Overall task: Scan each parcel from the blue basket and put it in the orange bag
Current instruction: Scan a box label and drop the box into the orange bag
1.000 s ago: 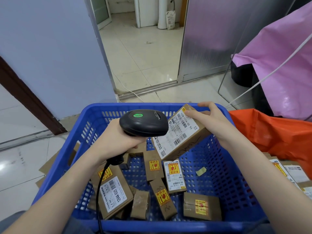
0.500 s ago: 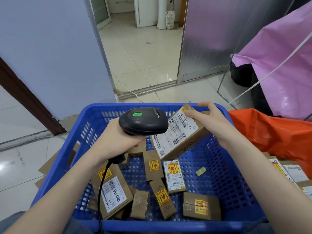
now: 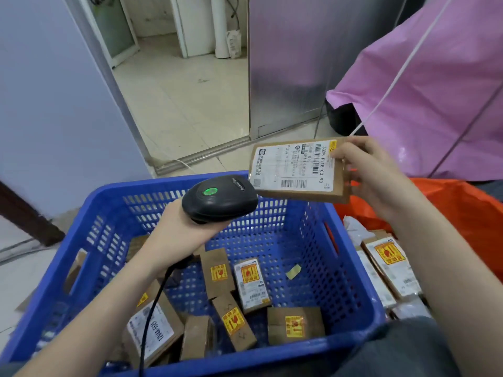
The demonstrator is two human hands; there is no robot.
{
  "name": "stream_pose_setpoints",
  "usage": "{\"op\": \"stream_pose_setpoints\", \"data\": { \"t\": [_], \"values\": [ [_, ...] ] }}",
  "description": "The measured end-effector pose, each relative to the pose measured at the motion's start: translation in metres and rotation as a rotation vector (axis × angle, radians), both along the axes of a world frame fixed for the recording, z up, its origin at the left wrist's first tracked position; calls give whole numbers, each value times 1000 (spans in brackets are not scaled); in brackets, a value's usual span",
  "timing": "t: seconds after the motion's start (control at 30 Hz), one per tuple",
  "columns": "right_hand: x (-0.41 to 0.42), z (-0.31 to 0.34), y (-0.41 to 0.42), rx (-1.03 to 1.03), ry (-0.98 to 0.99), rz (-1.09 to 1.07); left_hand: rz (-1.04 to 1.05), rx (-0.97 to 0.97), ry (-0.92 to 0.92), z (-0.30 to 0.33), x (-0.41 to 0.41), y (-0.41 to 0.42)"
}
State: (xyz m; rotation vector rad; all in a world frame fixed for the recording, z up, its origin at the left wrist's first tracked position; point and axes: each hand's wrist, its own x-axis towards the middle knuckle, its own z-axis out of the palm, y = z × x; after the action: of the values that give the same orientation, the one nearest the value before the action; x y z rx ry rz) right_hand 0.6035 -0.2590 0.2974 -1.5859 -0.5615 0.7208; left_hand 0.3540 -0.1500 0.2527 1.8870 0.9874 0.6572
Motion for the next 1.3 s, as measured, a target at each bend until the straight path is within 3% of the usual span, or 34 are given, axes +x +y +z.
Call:
{"op": "stream_pose_setpoints", "data": {
  "t": [0.27,0.53,0.77,1.03,1.3],
  "values": [
    [80,-13,-109,-36,-53,-205,-246,-26,5,-10,98,-57],
    [134,-85,-213,-284,-89,-247,-501,-14,60,-33,190,-122],
    [148,-149,-274,-515,15,-16,-696,51,272,-60,234,-161],
    [144,-195,-295,-626,-70,320,-899,153,560,-81,264,-186],
    [94,-243,-274,-730,-400,558,-837,170,541,-88,259,-181]
  ]
}}
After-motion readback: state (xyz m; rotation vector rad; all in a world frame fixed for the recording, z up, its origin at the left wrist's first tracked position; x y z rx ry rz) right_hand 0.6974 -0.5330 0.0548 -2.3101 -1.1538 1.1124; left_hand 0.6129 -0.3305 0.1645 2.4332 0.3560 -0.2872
